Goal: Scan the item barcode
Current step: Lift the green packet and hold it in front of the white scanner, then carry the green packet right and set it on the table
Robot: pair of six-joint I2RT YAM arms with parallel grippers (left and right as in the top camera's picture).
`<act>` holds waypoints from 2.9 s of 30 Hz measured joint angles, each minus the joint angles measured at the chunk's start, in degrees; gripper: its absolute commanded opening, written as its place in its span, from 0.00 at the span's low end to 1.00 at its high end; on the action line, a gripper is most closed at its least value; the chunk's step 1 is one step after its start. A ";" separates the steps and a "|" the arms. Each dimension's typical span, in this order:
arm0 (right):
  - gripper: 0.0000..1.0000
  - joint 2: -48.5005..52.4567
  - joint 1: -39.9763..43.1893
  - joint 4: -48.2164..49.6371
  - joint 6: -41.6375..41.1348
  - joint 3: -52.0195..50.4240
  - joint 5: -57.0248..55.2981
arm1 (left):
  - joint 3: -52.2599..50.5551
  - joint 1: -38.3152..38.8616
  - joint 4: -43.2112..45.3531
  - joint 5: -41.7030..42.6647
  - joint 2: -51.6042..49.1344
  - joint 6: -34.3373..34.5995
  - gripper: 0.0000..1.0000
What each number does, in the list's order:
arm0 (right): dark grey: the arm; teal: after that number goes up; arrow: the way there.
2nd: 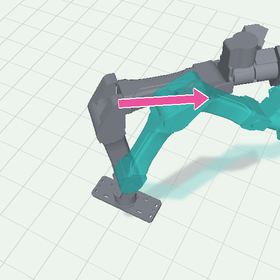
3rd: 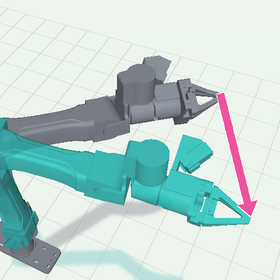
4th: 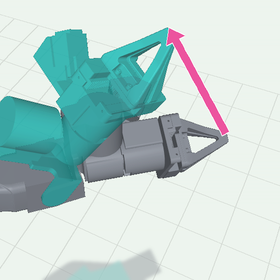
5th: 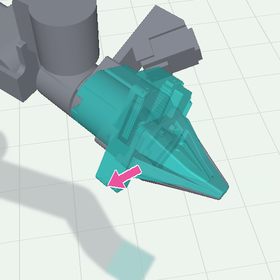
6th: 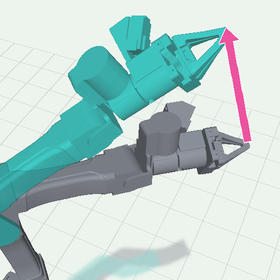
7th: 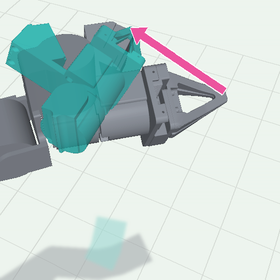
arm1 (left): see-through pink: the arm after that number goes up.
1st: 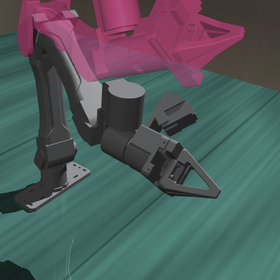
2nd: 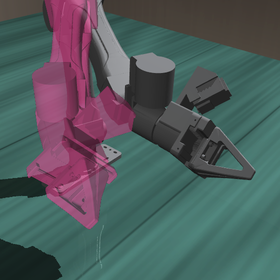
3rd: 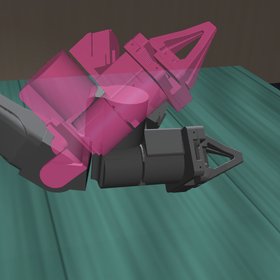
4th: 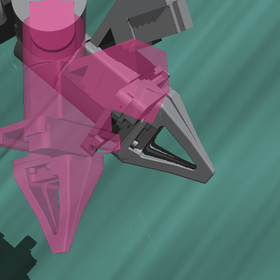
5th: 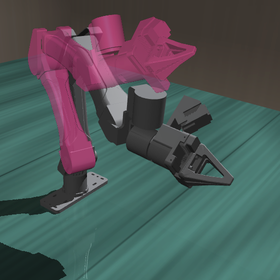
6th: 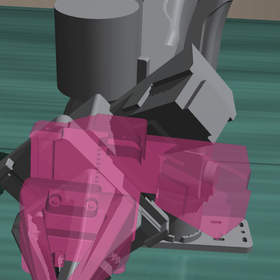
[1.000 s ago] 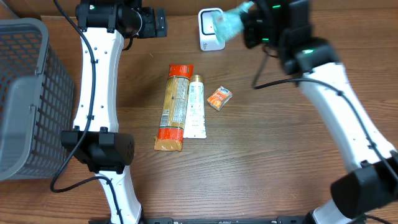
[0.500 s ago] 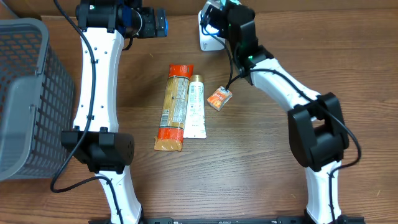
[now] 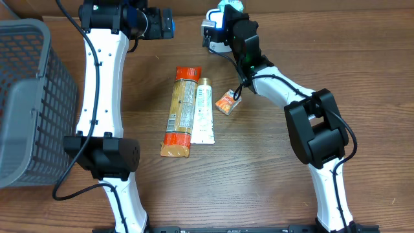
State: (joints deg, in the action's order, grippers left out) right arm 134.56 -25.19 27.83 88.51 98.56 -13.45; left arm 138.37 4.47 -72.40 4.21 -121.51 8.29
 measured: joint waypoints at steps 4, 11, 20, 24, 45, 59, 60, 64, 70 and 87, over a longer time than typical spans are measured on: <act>0.04 -0.02 -0.74 -0.87 3.28 0.00 1.07 | 0.00 0.00 -0.02 0.02 0.00 0.00 1.00; 0.04 -0.02 -1.16 -7.50 5.49 0.02 2.67 | 0.00 0.00 -0.02 0.00 0.00 0.00 1.00; 0.04 -0.02 -1.14 -5.60 6.05 0.02 2.73 | 0.00 0.00 -0.02 0.00 0.00 -0.02 1.00; 0.04 -0.02 -1.11 -5.51 6.01 0.02 2.75 | 0.00 0.00 -0.02 0.00 0.00 -0.02 1.00; 0.04 -15.54 -0.81 -24.17 -28.92 -0.33 2.36 | 0.00 0.00 -0.02 0.00 0.00 -0.39 1.00; 0.04 -38.62 14.80 -81.24 -83.87 -0.22 18.93 | 0.00 0.00 -0.02 -0.02 0.00 -0.44 1.00; 0.04 -38.05 16.92 -82.75 -88.17 -1.27 19.23 | 0.00 0.00 -0.02 0.00 0.00 -0.44 1.00; 0.04 -34.47 26.45 -85.00 -102.57 -7.69 21.14 | 0.00 0.00 -0.02 0.00 0.00 -0.44 1.00; 0.04 -31.08 37.44 -79.10 -112.15 -18.95 23.08 | 0.00 0.00 -0.02 0.00 0.00 -0.44 1.00; 0.86 -31.12 42.07 -78.40 -112.30 -26.93 21.22 | 0.00 0.00 -0.02 -0.02 0.00 -0.44 1.00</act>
State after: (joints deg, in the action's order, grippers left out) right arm 103.44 16.88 -50.57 -23.79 71.64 7.77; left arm 138.37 4.47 -72.42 4.19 -121.51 7.86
